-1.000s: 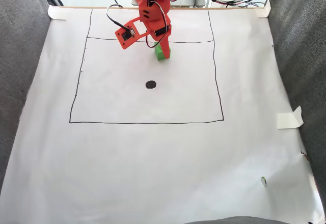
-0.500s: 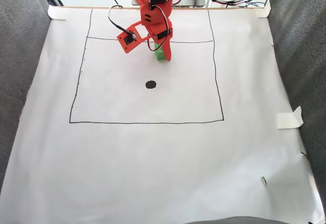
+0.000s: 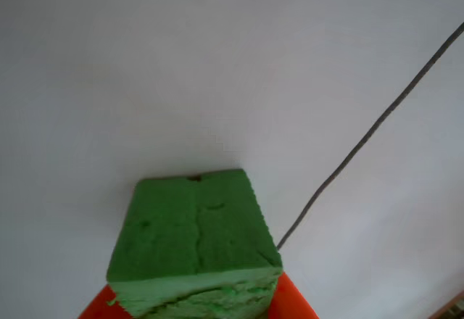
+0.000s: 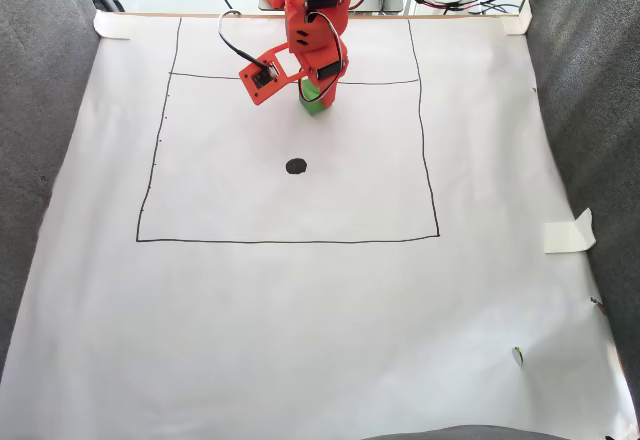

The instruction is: Grasp the colored block, Place it on the black dot, and then return the arm to the default position.

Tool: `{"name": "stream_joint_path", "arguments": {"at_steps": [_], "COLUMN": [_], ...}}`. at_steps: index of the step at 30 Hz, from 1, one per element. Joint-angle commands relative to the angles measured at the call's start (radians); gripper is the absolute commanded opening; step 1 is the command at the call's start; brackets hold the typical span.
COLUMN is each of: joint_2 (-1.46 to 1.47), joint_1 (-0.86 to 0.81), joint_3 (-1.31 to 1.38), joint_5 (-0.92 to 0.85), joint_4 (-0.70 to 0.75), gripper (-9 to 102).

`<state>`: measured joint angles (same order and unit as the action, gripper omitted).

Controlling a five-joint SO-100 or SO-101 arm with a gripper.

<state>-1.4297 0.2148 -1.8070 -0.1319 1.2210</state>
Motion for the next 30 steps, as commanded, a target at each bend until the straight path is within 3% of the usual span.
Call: {"name": "stream_joint_path", "arguments": {"at_steps": [1,8,19,25,30], "joint_2": [-0.009,-0.061,-0.110,-0.002,0.133], "joint_1": [-0.011,-0.055,-0.156,-0.166,-0.158], "joint_3": [0.046,0.054,0.173,0.302,0.497], "joint_5": [0.015,0.051,0.344,0.466,0.580], "joint_4": [-0.040,-0.060,-0.199,-0.146,-0.005], "gripper": [0,0,0,0,0]}}
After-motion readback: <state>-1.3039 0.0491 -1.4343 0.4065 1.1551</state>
